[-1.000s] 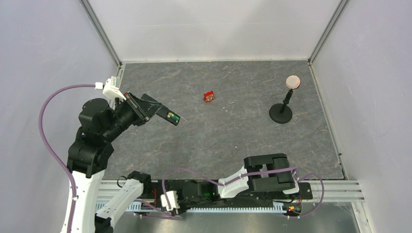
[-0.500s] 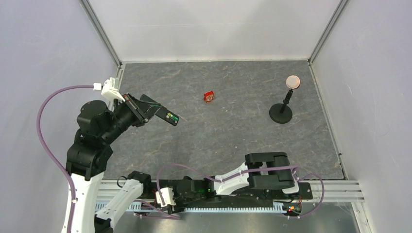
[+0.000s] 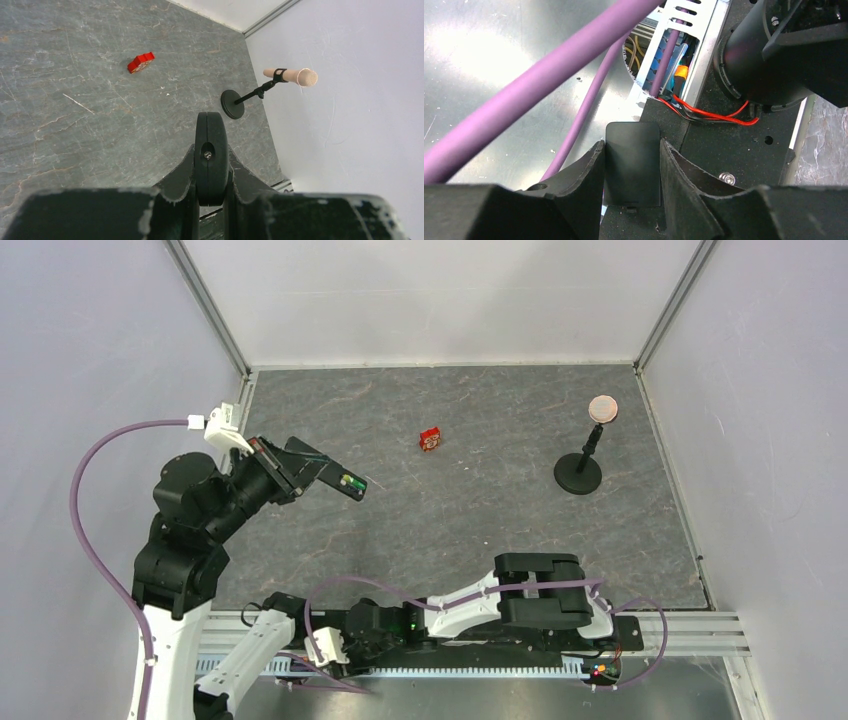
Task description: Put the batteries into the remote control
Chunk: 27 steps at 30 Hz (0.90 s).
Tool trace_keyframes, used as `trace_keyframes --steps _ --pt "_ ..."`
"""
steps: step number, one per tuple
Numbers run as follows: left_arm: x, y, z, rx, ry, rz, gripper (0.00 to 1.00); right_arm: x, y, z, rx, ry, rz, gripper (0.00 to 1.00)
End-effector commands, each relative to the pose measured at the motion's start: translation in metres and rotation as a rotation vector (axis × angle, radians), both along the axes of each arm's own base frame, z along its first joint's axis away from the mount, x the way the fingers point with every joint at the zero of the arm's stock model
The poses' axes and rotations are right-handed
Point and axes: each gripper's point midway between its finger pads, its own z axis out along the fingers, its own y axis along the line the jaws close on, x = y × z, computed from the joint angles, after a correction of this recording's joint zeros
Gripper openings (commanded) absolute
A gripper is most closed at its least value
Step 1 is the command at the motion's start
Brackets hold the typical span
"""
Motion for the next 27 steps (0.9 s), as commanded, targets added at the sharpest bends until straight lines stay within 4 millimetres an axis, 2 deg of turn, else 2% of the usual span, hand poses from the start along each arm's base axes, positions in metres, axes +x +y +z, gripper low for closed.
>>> trace_keyframes --steps 1,4,8,12,15,18,20,25,27 --pt "-0.001 0.002 0.001 0.028 -0.032 -0.007 0.02 0.005 -0.067 -0.080 -0.329 -0.038 -0.017 0.39" --pt "-0.002 0.002 0.000 0.029 -0.034 -0.007 0.02 0.013 -0.070 -0.074 -0.315 -0.066 -0.050 0.38" --pt "-0.002 0.002 0.000 0.029 -0.033 -0.008 0.02 0.021 -0.074 -0.070 -0.305 -0.088 -0.083 0.51" --pt "-0.003 0.002 0.000 0.029 -0.034 -0.009 0.02 0.018 -0.079 -0.079 -0.352 -0.074 -0.068 0.63" --pt "-0.003 0.002 0.000 0.029 -0.035 -0.008 0.02 0.015 -0.079 -0.086 -0.389 -0.054 -0.060 0.58" --pt "-0.003 0.002 0.000 0.028 -0.035 -0.006 0.02 0.014 -0.080 -0.088 -0.403 -0.043 -0.056 0.46" --pt "-0.003 0.002 -0.001 0.027 -0.032 -0.005 0.02 0.018 -0.080 -0.087 -0.405 -0.058 -0.073 0.42" --pt "-0.004 0.003 -0.003 0.028 -0.031 -0.002 0.02 0.031 -0.084 -0.078 -0.400 -0.125 -0.114 0.37" --pt "-0.003 0.003 -0.004 0.029 -0.028 0.000 0.02 0.038 -0.088 -0.068 -0.385 -0.149 -0.138 0.36"
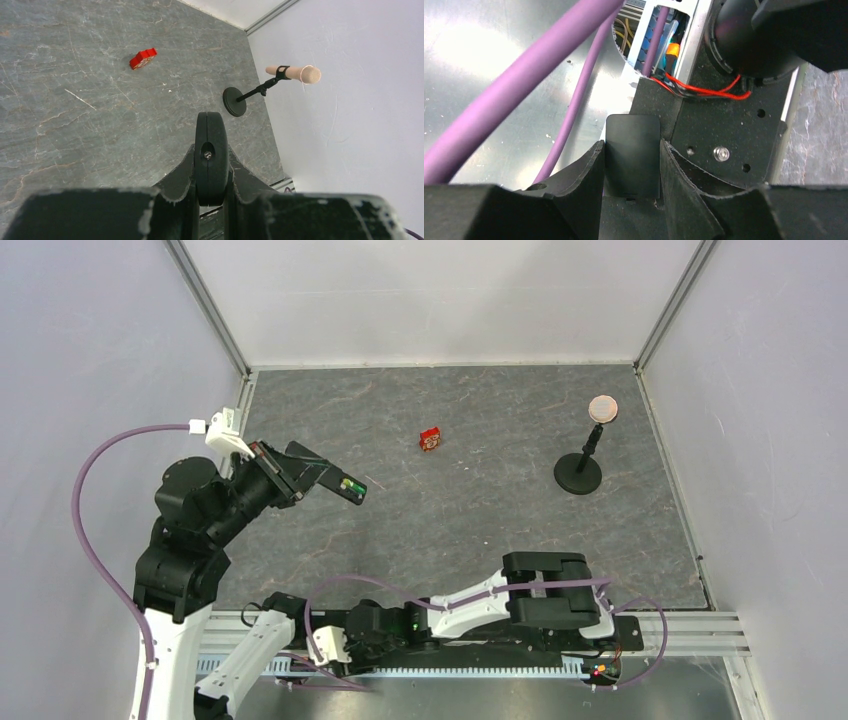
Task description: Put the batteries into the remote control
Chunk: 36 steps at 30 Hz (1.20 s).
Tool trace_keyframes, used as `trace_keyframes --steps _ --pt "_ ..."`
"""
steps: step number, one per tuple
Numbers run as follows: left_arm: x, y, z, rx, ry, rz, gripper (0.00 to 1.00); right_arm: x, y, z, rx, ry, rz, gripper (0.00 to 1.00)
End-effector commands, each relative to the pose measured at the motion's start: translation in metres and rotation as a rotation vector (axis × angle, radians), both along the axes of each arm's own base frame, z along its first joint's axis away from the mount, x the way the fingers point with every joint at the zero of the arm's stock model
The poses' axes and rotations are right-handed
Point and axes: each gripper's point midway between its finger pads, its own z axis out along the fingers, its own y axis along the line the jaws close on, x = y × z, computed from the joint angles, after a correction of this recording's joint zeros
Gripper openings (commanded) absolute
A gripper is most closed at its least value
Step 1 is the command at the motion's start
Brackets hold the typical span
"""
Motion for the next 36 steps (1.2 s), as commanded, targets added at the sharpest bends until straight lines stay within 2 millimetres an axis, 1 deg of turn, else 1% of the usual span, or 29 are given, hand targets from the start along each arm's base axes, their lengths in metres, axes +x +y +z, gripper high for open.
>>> trace_keyframes --steps 1,4,7,10,11,14,18,23,24,26,27,28,30,31,32,33,34,36 --pt "0.001 0.002 0.002 0.027 -0.034 -0.001 0.02 0.029 -0.083 -0.064 -0.330 -0.118 -0.087 0.36" --pt "0.001 0.003 0.000 0.031 -0.030 0.002 0.02 0.044 -0.097 -0.048 -0.309 -0.132 -0.144 0.35" --pt "0.003 0.003 -0.001 0.034 -0.028 0.006 0.02 0.066 -0.113 -0.031 -0.285 -0.134 -0.225 0.35" --pt "0.005 0.003 -0.003 0.038 -0.025 0.010 0.02 0.097 -0.126 -0.022 -0.262 -0.118 -0.345 0.35" --pt "0.006 0.003 -0.003 0.039 -0.025 0.011 0.02 0.108 -0.132 -0.024 -0.265 -0.103 -0.392 0.35" --pt "0.008 0.004 -0.006 0.042 -0.018 0.019 0.02 0.152 -0.149 -0.028 -0.253 -0.078 -0.604 0.34" --pt "0.012 0.004 -0.011 0.042 -0.008 0.028 0.02 0.207 -0.173 -0.025 -0.211 -0.045 -0.934 0.34" --pt "0.018 0.004 -0.019 0.037 0.009 0.039 0.02 0.257 -0.200 -0.011 -0.126 0.071 -1.312 0.35" --pt "0.019 0.004 -0.021 0.039 0.012 0.043 0.02 0.268 -0.210 -0.010 -0.127 0.071 -1.407 0.36" --pt "0.022 0.005 -0.026 0.043 0.023 0.052 0.02 0.285 -0.222 -0.003 -0.112 0.068 -1.540 0.40" --pt "0.023 0.005 -0.029 0.046 0.029 0.055 0.02 0.292 -0.231 0.001 -0.102 0.057 -1.628 0.44" --pt "0.025 0.006 -0.033 0.049 0.035 0.062 0.02 0.298 -0.234 0.007 -0.079 0.057 -1.691 0.46" --pt "0.028 0.008 -0.040 0.056 0.046 0.075 0.02 0.306 -0.242 0.017 -0.032 0.085 -1.821 0.47" --pt "0.030 0.008 -0.045 0.060 0.055 0.078 0.02 0.307 -0.241 0.020 -0.020 0.122 -1.856 0.48" --pt "0.032 0.008 -0.048 0.063 0.058 0.082 0.02 0.309 -0.239 0.023 0.005 0.185 -1.893 0.52" --pt "0.033 0.009 -0.053 0.067 0.065 0.086 0.02 0.311 -0.235 0.025 0.030 0.246 -1.923 0.58" --pt "0.034 0.009 -0.057 0.070 0.070 0.092 0.02 0.312 -0.231 0.027 0.045 0.299 -1.944 0.69" --pt "0.037 0.009 -0.065 0.076 0.078 0.093 0.02 0.315 -0.227 0.031 0.071 0.396 -1.993 0.78"
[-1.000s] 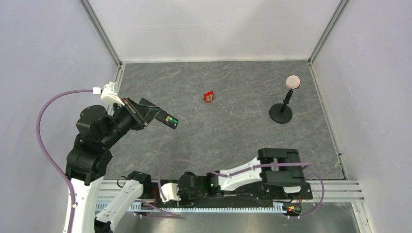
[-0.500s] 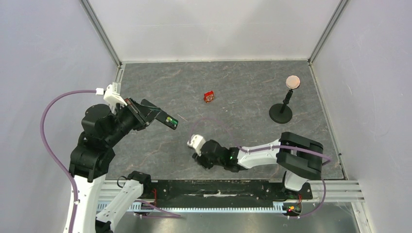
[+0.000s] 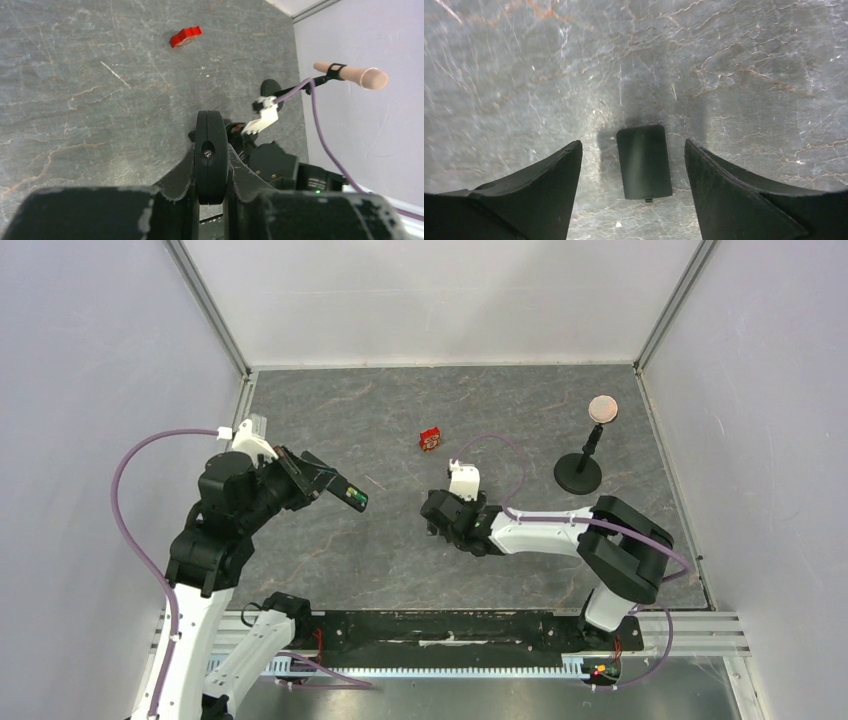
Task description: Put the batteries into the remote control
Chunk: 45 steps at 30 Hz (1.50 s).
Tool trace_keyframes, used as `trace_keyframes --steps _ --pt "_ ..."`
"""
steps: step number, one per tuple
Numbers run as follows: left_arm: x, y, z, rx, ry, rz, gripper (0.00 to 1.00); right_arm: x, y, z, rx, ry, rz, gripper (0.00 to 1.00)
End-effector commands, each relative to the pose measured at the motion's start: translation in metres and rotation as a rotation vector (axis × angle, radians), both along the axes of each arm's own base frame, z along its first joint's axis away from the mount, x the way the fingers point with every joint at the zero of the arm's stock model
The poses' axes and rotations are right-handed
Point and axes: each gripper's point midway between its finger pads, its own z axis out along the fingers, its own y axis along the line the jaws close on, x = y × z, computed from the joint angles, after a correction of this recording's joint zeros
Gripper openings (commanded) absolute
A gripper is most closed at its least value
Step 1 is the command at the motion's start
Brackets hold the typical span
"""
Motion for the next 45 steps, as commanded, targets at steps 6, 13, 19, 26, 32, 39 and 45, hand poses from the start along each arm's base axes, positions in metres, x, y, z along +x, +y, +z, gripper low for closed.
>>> trace_keyframes --steps 6,13,19,26,32,39,45 --pt "0.019 0.009 -0.019 0.065 -0.044 0.047 0.02 0.031 -0.006 0.038 0.115 -0.013 -0.223 0.80" --pt "0.021 0.014 -0.036 0.099 -0.037 0.061 0.02 0.019 -0.033 0.020 -0.097 0.070 -0.050 0.72" --pt "0.021 0.008 -0.064 0.101 0.002 0.027 0.02 0.003 -0.074 -0.002 -0.149 0.109 -0.123 0.30" --pt "0.018 0.005 -0.083 0.101 -0.015 0.001 0.02 -0.012 -0.063 -0.026 -0.182 0.205 -0.013 0.23" --pt "0.024 0.008 -0.094 0.089 -0.047 0.032 0.02 -0.028 -0.024 -0.035 -0.079 0.315 0.054 0.19" --pt "0.032 0.012 -0.104 0.101 -0.034 0.064 0.02 -0.046 0.038 -0.033 0.149 0.441 0.145 0.25" --pt "0.036 0.013 -0.110 0.114 -0.019 0.075 0.02 -0.032 0.072 -0.017 0.209 0.420 0.185 0.28"
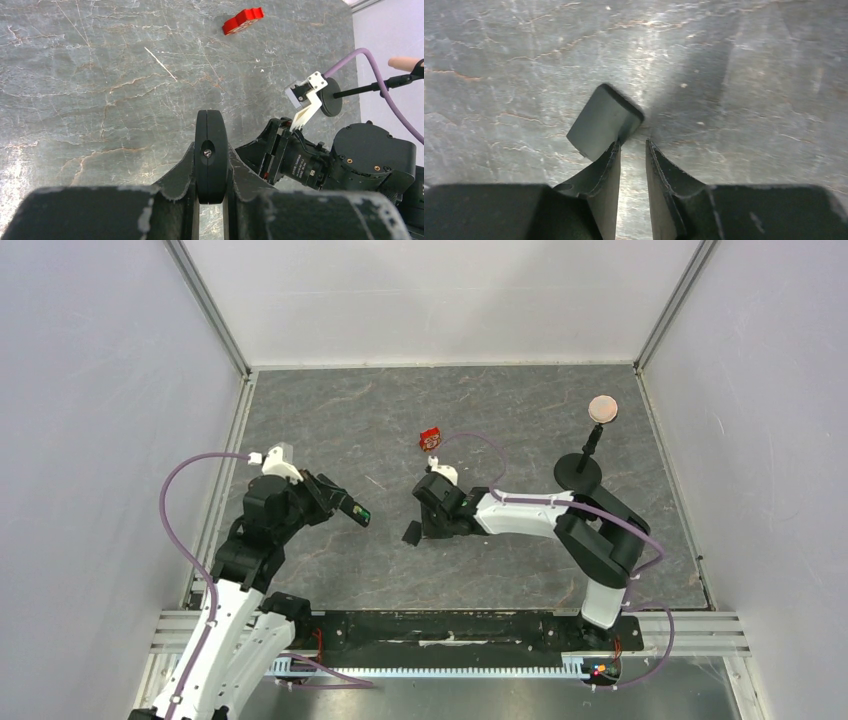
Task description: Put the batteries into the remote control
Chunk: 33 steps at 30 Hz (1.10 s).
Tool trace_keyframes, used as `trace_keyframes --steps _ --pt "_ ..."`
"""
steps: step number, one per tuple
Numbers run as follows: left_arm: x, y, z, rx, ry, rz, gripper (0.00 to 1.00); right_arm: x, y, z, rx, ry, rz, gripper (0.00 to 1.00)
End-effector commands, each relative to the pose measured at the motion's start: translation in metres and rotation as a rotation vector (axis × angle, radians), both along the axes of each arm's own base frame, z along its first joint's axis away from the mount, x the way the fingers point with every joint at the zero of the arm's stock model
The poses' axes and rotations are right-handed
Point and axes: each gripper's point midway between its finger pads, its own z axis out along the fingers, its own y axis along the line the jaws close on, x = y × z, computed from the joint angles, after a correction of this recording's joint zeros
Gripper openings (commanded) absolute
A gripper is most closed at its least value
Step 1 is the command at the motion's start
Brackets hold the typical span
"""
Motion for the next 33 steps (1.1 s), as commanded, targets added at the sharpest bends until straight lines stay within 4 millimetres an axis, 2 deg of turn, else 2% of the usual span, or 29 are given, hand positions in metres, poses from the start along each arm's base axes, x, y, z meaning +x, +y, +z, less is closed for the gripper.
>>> trace_keyframes --steps 1,4,7,9,11,13,14,17,19,22,26,30,33 --pt "0.012 0.004 0.010 0.023 -0.066 0.023 0.02 -0.007 0.021 0.002 0.039 0.048 0.040 0.28" --pt "0.013 0.011 0.011 0.040 -0.064 0.056 0.02 0.005 0.010 0.016 -0.012 -0.049 0.060 0.30" --pt "0.014 0.032 0.015 0.091 -0.063 0.166 0.02 0.018 -0.005 0.033 -0.083 -0.174 0.124 0.32" --pt "0.014 0.043 0.018 0.119 -0.062 0.218 0.02 0.023 -0.004 0.045 -0.107 -0.245 0.223 0.34" --pt "0.015 0.048 0.022 0.134 -0.070 0.241 0.02 0.025 0.008 0.057 -0.109 -0.298 0.357 0.43" --pt "0.016 0.050 0.027 0.139 -0.081 0.249 0.02 0.028 0.020 0.060 -0.122 -0.330 0.464 0.61" --pt "0.017 0.051 0.028 0.139 -0.086 0.254 0.02 0.028 0.025 0.055 -0.141 -0.332 0.528 0.67" --pt "0.019 0.054 0.033 0.144 -0.094 0.275 0.02 0.036 0.039 0.045 -0.208 -0.325 0.646 0.70" --pt "0.021 0.058 0.033 0.141 -0.093 0.307 0.02 0.047 0.042 0.038 -0.258 -0.325 0.635 0.70" --pt "0.022 0.061 0.034 0.138 -0.094 0.327 0.02 0.062 0.047 0.039 -0.298 -0.353 0.598 0.69" --pt "0.026 0.064 0.031 0.142 -0.100 0.349 0.02 0.073 0.037 0.030 -0.386 -0.353 0.539 0.66" --pt "0.029 0.064 0.029 0.155 -0.096 0.347 0.02 0.066 0.019 0.016 -0.446 -0.319 0.565 0.61" --pt "0.030 0.064 0.026 0.164 -0.091 0.344 0.02 0.052 0.004 0.004 -0.479 -0.270 0.614 0.59"
